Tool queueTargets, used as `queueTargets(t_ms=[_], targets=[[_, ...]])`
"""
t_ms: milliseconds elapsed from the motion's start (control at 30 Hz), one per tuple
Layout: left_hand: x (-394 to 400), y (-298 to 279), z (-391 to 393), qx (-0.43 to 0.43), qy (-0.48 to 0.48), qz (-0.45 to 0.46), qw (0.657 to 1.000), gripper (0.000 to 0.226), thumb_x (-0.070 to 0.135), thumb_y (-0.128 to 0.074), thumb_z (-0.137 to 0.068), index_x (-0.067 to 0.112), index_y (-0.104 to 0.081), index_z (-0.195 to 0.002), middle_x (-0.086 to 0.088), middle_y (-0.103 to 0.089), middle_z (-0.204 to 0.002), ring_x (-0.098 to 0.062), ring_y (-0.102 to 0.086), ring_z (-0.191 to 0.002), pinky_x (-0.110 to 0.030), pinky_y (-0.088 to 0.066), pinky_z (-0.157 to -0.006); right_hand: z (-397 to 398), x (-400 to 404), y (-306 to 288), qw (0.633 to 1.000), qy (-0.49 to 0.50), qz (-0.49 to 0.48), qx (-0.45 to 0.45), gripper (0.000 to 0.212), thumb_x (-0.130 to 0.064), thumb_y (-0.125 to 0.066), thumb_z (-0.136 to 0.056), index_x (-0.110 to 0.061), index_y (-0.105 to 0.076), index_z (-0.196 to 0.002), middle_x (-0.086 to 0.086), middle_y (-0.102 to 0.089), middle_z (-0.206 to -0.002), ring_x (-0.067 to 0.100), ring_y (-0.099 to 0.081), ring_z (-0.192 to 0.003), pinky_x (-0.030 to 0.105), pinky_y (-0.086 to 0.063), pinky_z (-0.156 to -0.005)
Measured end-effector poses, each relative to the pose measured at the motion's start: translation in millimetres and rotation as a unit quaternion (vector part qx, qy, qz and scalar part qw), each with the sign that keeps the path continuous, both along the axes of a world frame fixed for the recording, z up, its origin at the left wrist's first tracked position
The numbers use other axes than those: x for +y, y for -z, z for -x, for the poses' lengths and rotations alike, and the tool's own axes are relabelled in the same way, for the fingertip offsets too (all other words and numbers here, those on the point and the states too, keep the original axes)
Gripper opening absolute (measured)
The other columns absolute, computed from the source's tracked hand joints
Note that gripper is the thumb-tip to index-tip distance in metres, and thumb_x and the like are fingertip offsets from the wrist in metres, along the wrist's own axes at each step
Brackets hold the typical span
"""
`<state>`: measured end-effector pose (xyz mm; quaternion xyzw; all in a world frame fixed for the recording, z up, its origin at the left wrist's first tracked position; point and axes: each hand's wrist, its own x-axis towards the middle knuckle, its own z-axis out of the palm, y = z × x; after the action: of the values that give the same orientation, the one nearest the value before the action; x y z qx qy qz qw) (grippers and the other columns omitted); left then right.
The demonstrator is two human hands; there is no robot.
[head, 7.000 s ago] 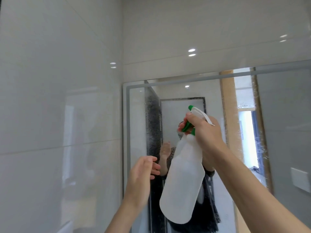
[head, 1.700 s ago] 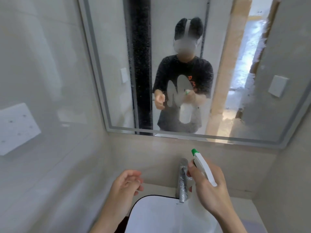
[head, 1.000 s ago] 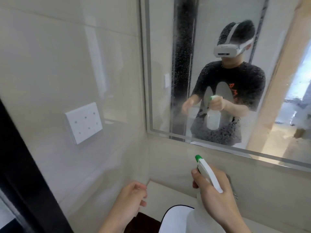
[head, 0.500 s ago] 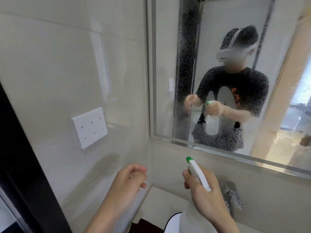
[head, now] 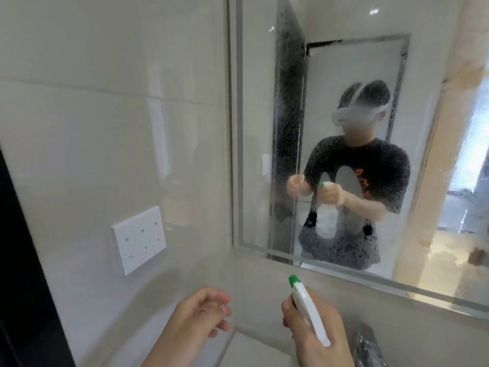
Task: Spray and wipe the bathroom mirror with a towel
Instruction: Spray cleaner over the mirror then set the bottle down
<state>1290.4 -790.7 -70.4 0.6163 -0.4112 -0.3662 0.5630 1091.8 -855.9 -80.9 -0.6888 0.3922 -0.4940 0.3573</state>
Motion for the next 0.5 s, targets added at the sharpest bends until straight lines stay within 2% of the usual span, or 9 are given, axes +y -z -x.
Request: queueTargets(t_ms=[67,133,233,300,367,500], targets=[[0,0,-3,-0.009,-0.009,-0.002,1.0,0.035,0.023,-0.065,-0.058,0.006,-0.071,-0.088,-0.007,-0.076,-0.075,-0.02,-0.071,-0.064,-0.033,-0.048,-0.069,0,-1,-12,1.0,-0.011,-0.004,-0.017,0.024,-0.029,-0.067,-0.082,-0.008,-0.063,-0.072,0.016,-0.064,-0.067,0.036,-0.061,-0.055,0.019,-0.044,-0.047],[0,-1,-5,-0.019,-0.013,-0.011,1.0,0.034,0.022,-0.065,-0.058,0.006,-0.071,-0.087,-0.008,-0.077,-0.076,-0.023,-0.071,-0.066,-0.035,-0.048,-0.071,-1,-2,-28,0.999,-0.017,0.014,-0.03,0.019,-0.025,-0.068,-0.086,-0.012,-0.065,-0.073,0.015,-0.065,-0.067,0.033,-0.061,-0.051,0.02,-0.046,-0.046],[-4,-2,-5,-0.03,-0.043,0.0,0.999,0.033,0.023,-0.07,-0.053,0.007,-0.072,-0.082,-0.008,-0.076,-0.072,-0.024,-0.072,-0.066,-0.035,-0.048,-0.073,-2,-6,-47,0.997,-0.007,0.06,-0.038,0.022,-0.035,-0.063,-0.075,-0.013,-0.064,-0.072,0.016,-0.065,-0.067,0.032,-0.058,-0.056,0.032,-0.044,-0.052],[-6,-3,-2,-0.066,-0.069,0.016,0.995,0.02,0.019,-0.066,-0.061,0.01,-0.072,-0.079,-0.003,-0.076,-0.069,-0.015,-0.072,-0.061,-0.034,-0.051,-0.074,-4,-11,-52,0.997,0.005,0.066,-0.047,0.03,-0.035,-0.061,-0.075,-0.004,-0.059,-0.074,0.02,-0.061,-0.068,0.035,-0.055,-0.061,0.036,-0.04,-0.056],[-7,-8,0,-0.079,-0.071,0.035,0.994,0.01,0.013,-0.067,-0.067,0.011,-0.072,-0.076,-0.002,-0.076,-0.068,-0.013,-0.072,-0.059,-0.034,-0.051,-0.074,-7,-12,-53,0.997,0.021,0.061,-0.05,0.034,-0.035,-0.059,-0.077,-0.001,-0.056,-0.076,0.022,-0.059,-0.068,0.036,-0.054,-0.064,0.042,-0.042,-0.057],[-7,-24,1,-0.092,-0.03,0.076,0.992,0.023,0.019,-0.062,-0.062,0.013,-0.074,-0.08,-0.005,-0.077,-0.077,-0.015,-0.072,-0.066,-0.026,-0.052,-0.069,-9,-8,-61,0.996,0.026,0.061,-0.052,0.024,-0.033,-0.06,-0.08,-0.009,-0.061,-0.077,0.016,-0.059,-0.07,0.039,-0.057,-0.062,0.052,-0.05,-0.061]])
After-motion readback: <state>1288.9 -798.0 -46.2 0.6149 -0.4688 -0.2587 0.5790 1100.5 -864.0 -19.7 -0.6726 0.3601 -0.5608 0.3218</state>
